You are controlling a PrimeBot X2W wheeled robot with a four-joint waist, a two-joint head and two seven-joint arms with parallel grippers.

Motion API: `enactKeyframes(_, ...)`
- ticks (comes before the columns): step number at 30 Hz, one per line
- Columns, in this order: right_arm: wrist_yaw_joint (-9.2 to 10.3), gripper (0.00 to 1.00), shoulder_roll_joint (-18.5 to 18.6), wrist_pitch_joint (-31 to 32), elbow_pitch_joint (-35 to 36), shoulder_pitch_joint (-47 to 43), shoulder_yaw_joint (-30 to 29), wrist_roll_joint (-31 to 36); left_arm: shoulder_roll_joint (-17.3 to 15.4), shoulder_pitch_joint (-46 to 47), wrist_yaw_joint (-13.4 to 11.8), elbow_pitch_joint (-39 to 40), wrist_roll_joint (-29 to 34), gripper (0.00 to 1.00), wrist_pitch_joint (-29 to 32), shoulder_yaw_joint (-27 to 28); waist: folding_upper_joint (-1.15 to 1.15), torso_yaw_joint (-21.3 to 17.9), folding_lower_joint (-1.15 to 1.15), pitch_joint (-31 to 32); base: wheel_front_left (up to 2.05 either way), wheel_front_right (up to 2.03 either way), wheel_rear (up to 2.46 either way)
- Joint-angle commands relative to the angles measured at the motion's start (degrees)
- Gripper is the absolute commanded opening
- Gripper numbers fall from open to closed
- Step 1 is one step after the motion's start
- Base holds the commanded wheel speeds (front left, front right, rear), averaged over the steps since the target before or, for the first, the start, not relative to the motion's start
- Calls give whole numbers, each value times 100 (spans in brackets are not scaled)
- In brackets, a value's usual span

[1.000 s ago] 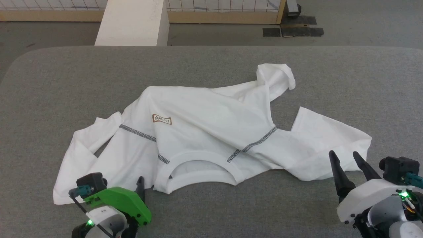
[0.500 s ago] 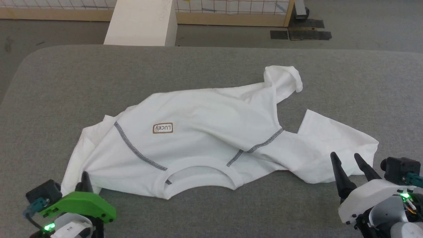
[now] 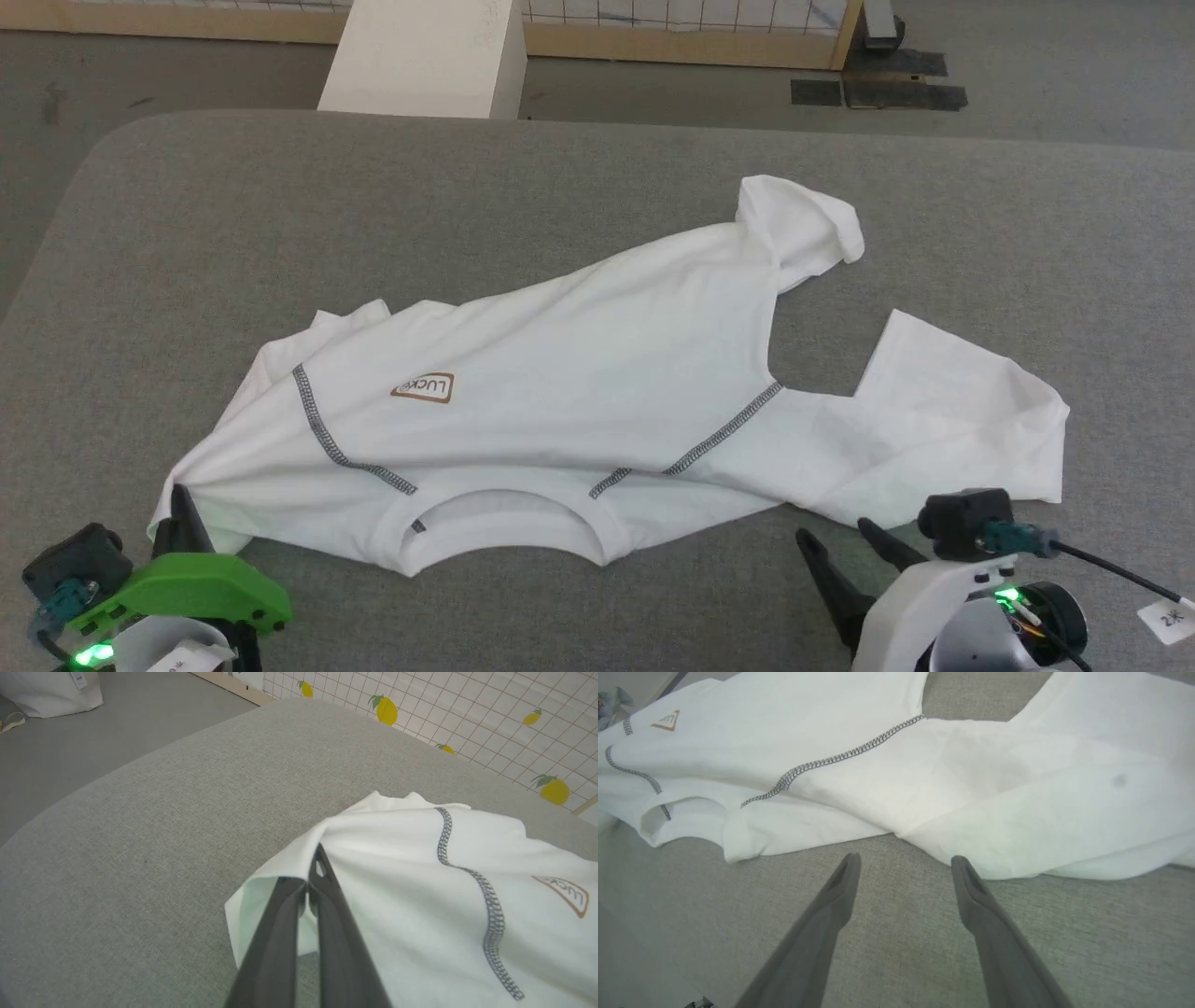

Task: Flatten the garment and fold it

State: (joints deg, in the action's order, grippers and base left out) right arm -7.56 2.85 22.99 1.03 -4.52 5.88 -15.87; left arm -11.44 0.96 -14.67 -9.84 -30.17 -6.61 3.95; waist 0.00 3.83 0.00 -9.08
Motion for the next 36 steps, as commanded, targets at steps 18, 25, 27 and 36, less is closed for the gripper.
enactKeyframes(18, 8, 100, 3, 792, -928, 1107, 552, 1180, 139, 328, 260, -170, -154, 0, 23, -297, 0, 212, 0, -487, 0, 0, 0)
enactKeyframes(25, 8, 0, 3, 1259, -1083, 1135, 489, 1254, 182, 375, 323, -315, -190, 0, -39, -366, 0, 219, 0, -463, 0, 0, 0)
enactKeyframes(27, 8, 0, 3, 1099, -1002, 1115, 397, 1185, 184, 374, 357, -340, -204, 0, -75, -376, 0, 198, 0, -388, 0, 0, 0)
enactKeyframes(36, 8, 0, 3, 660, -55, 966, -301, 890, 244, 431, 830, 151, -555, 0, -51, -473, 0, 19, 0, 79, 0, 0, 0)
